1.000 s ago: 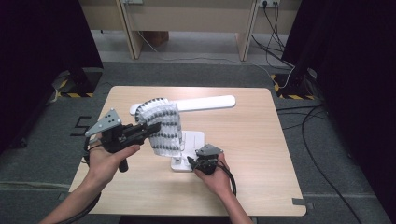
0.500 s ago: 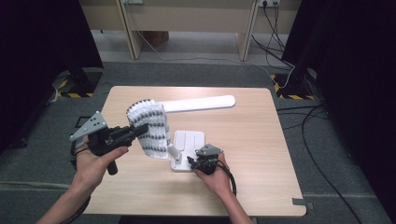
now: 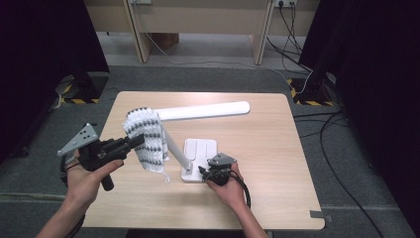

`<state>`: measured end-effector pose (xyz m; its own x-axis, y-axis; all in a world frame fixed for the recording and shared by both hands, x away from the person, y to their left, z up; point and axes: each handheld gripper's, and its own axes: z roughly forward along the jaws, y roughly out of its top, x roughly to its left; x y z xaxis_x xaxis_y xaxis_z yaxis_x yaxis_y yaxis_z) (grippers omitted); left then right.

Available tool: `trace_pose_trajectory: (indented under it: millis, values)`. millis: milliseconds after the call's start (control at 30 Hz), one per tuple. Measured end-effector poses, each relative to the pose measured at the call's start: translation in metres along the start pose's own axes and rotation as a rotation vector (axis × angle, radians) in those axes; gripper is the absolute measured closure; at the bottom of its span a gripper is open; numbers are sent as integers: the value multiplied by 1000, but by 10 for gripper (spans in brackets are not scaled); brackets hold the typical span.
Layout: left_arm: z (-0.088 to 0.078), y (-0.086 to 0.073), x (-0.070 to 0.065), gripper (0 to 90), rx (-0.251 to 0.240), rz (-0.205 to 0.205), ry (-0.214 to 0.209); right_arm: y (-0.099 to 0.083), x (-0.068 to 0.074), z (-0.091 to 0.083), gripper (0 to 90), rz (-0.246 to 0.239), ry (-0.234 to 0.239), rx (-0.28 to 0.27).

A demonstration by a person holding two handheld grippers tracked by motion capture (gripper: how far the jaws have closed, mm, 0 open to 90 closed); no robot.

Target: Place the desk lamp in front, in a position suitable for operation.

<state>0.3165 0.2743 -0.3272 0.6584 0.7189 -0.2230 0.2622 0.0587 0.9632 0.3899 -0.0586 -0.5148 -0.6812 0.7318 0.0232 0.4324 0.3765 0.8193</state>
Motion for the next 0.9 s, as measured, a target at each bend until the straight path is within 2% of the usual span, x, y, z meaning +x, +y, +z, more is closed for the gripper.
trace_pose_trajectory:
  millis: [300, 433, 600, 767, 900]
  values:
    - [-12, -7, 21, 808, 3, -22, 82, 0, 0, 0, 543, -1, -1, 0]
    - [-13, -12, 31, 808, 8, -42, 111, 0, 0, 0, 543, -1, -2, 0]
    - [-10, -19, 42, 808, 37, -62, 142, 0, 0, 0, 543, -2, -2, 0]
    - [-2, -18, 44, 808, 60, -45, 146, 0, 0, 0, 543, -2, -1, 0]
    - [4, -11, 38, 808, 47, -9, 131, 0, 0, 0, 543, -1, -2, 0]
